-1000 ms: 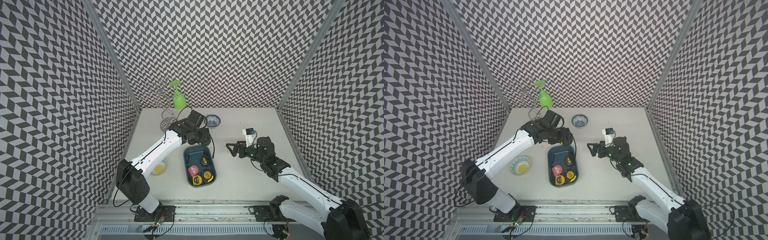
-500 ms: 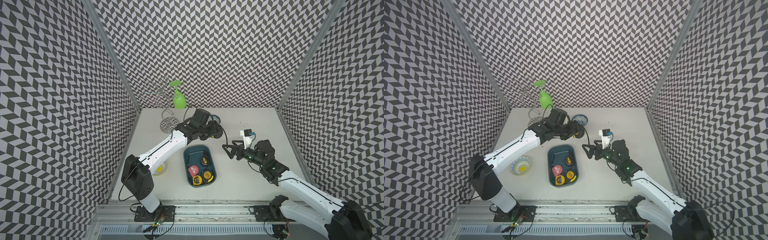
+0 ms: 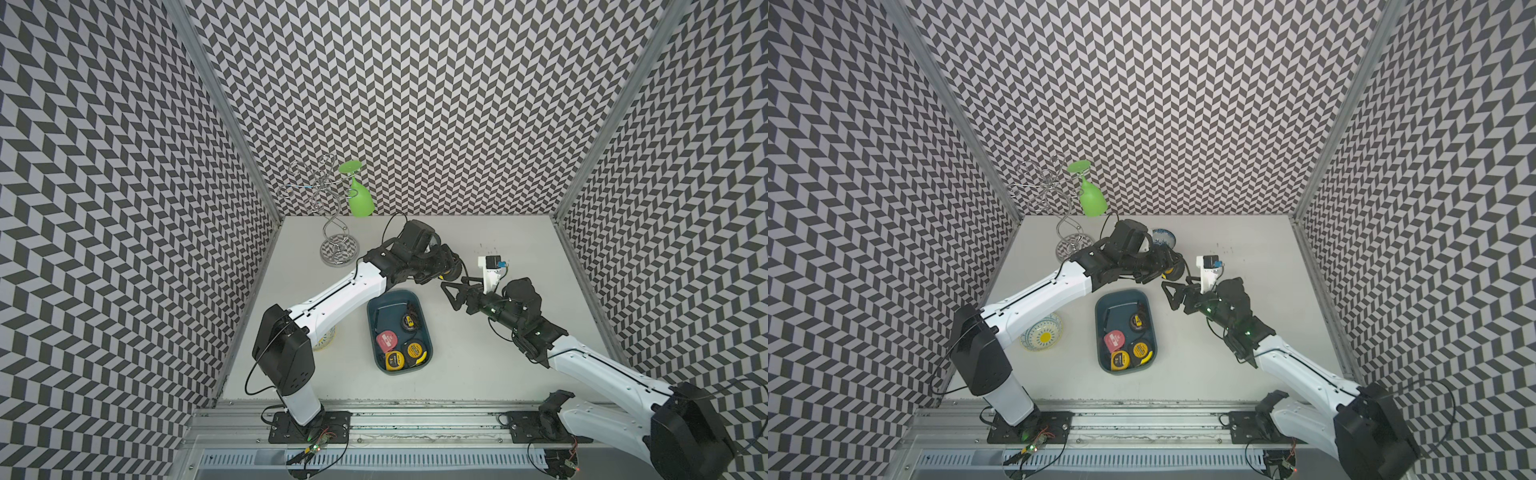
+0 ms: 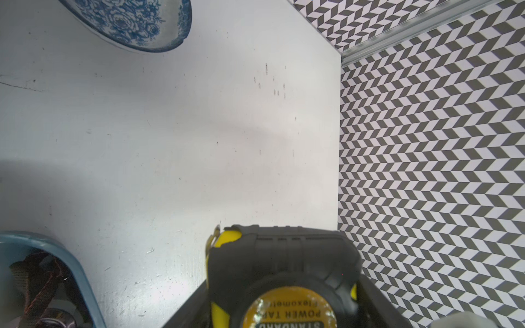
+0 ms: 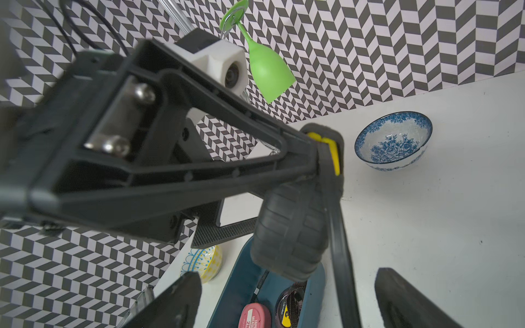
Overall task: Take the tape measure out of the storage box
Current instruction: Place the tape measure at the center of the board.
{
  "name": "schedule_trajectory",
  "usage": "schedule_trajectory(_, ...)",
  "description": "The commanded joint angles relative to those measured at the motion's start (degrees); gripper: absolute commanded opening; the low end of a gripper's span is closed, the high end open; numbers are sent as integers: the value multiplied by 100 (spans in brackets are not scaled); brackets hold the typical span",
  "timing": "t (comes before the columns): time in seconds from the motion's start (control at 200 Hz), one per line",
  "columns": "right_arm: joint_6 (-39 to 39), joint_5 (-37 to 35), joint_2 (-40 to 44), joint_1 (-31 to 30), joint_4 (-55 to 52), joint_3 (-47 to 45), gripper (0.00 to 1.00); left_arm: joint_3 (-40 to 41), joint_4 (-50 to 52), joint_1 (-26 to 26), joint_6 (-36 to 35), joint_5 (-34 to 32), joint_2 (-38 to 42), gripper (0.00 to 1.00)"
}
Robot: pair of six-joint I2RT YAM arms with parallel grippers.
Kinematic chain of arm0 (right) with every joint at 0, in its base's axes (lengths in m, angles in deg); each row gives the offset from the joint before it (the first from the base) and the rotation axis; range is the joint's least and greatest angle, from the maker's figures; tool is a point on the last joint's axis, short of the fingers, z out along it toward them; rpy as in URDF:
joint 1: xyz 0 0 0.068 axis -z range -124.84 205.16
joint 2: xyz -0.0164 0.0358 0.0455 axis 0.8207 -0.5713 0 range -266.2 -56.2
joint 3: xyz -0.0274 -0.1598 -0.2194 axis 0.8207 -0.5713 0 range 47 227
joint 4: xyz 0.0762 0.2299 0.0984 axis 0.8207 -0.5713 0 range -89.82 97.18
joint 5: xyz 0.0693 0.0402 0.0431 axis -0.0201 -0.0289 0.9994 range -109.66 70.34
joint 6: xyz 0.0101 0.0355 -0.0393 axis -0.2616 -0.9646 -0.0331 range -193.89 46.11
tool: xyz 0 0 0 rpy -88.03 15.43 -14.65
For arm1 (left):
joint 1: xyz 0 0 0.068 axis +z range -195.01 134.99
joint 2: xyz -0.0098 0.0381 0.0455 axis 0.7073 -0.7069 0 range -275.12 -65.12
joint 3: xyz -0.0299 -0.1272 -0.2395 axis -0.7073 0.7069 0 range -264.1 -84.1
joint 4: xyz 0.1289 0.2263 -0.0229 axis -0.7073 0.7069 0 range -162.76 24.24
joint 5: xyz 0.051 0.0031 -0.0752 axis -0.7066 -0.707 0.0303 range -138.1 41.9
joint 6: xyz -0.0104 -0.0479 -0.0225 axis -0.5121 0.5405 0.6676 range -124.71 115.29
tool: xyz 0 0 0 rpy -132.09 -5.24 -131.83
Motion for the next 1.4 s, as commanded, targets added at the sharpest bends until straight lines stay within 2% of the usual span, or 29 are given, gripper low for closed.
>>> schedule_trajectory(0.0, -279, -100, -127, -36, 704, 94, 97, -175, -353, -72, 65, 112, 153, 0)
schedule_trajectory(0.185, -540, -144, -243, -36, 991, 92, 87, -146, -401, -78, 98, 130, 187, 0)
schedule_trajectory(0.721, -735, -318, -331, -36, 1178, 26, 24, 116, -540, -88, 136, 266, 344, 0)
schedule_trajectory(0.926, -786, -275, -352, -36, 1215, 61, 6, 187, -608, -85, 96, 327, 391, 0)
schedule_trajectory(0.976, -801, -257, -344, -36, 1220, 59, 4, 196, -635, -78, 92, 346, 391, 16)
schedule_trajectory(1.041, -829, -258, -314, -36, 1178, 83, 3, 196, -641, -80, 57, 349, 392, 53)
schedule_trajectory(1.086, -872, -292, -278, -27, 1128, 89, 3, 188, -625, -76, 20, 327, 404, 74)
schedule_trajectory(1.142, -901, -379, -224, -28, 1010, 112, 3, 154, -545, -46, -40, 269, 420, 91)
schedule_trajectory(1.197, -897, -445, -159, -19, 949, 98, 2, 135, -439, -16, -124, 186, 439, 100)
schedule_trajectory(1.397, -999, -415, 4, 232, 755, -23, 2, 254, -2, 185, -588, -235, 667, 100)
